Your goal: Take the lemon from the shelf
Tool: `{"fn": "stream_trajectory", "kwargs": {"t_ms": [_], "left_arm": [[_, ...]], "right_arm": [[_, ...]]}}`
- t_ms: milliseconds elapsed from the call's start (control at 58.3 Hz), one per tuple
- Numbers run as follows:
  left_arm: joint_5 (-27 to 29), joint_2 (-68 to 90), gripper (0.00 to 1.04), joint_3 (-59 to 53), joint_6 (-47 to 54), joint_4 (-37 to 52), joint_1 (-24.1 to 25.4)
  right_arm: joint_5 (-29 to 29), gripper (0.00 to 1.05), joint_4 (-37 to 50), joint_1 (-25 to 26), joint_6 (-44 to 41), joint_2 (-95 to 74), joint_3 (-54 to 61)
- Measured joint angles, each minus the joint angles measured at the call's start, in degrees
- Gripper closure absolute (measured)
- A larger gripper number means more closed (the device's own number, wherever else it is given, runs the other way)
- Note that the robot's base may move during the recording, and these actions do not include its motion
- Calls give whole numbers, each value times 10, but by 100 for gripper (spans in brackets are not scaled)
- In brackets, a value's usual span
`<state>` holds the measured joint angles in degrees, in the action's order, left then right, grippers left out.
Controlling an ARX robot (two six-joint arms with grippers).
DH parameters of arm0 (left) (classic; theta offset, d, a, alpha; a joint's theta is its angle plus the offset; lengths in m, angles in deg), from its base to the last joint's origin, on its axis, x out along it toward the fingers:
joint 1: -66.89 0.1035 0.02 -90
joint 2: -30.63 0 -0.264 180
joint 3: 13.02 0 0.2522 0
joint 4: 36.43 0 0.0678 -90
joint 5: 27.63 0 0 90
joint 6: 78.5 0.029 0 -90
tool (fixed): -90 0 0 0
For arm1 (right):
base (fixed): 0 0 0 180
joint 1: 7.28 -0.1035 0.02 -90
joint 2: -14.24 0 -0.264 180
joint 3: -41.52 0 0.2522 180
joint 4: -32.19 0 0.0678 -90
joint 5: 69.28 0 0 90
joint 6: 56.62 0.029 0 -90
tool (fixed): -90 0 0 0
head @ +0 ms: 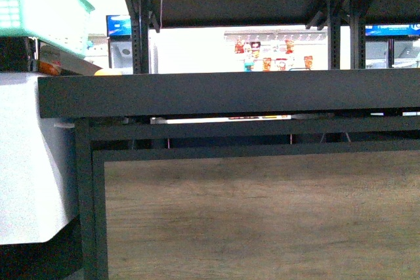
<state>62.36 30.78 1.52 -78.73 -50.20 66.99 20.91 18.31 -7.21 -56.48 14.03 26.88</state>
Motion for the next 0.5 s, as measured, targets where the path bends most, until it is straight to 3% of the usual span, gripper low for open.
{"fn": "stream_trajectory", "kwargs": {"t_ms": [497], "left_arm": [[0, 0, 8, 0, 0, 0, 0]], "right_arm": [[0, 7, 0, 0, 0, 0, 0]]}}
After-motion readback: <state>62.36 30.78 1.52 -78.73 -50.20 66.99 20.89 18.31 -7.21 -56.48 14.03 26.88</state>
